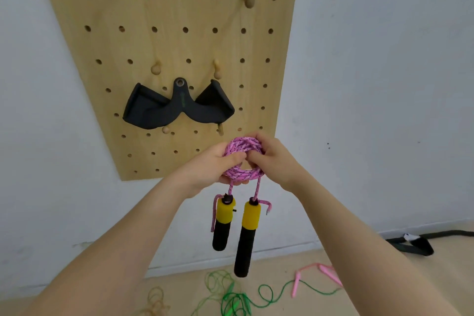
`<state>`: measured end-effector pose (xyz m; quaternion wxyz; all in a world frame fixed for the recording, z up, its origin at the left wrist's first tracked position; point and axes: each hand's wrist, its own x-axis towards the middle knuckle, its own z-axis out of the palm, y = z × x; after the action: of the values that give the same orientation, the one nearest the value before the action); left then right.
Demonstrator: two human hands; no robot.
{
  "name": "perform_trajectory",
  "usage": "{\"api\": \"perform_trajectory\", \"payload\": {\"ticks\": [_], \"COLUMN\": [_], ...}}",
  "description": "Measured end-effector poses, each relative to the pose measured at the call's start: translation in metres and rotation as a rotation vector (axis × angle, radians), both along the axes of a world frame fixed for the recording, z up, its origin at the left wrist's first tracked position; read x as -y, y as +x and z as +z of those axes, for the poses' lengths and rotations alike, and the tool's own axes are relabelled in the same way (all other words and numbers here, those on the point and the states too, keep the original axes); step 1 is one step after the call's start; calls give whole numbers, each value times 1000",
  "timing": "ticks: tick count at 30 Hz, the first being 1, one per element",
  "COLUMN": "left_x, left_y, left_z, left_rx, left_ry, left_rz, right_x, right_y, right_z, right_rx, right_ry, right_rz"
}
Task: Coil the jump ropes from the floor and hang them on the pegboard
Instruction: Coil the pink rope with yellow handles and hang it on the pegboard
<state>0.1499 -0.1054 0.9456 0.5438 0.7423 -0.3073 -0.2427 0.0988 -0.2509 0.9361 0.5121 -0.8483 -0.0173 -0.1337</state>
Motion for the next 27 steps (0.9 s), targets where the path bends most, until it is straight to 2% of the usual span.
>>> {"api": "perform_trajectory", "payload": {"ticks": [5,7,12,18,22,25,27], "left_x": [36,53,97,129,145,153,154], "left_y": [44,64,121,183,212,227,232], "left_z": [22,37,94,157,185,183,172], "left_rx": [81,125,204,550,722,713,593], "left_ry": [-80,-154,-310,-390,-311,-288,-338], "left_rz": [57,114,293,532,659,678,619], "right_x": [55,71,98,124,132,139,144], "right_y": [37,60,128,198,233,251,259], "right_z": [26,45,109,181,208,201,190], "right_rx": [33,93,265,419,479,505,518], "right_ry": [448,516,411,182,113,23,12], "right_rz": [185,250,127,130,100,54,76]}}
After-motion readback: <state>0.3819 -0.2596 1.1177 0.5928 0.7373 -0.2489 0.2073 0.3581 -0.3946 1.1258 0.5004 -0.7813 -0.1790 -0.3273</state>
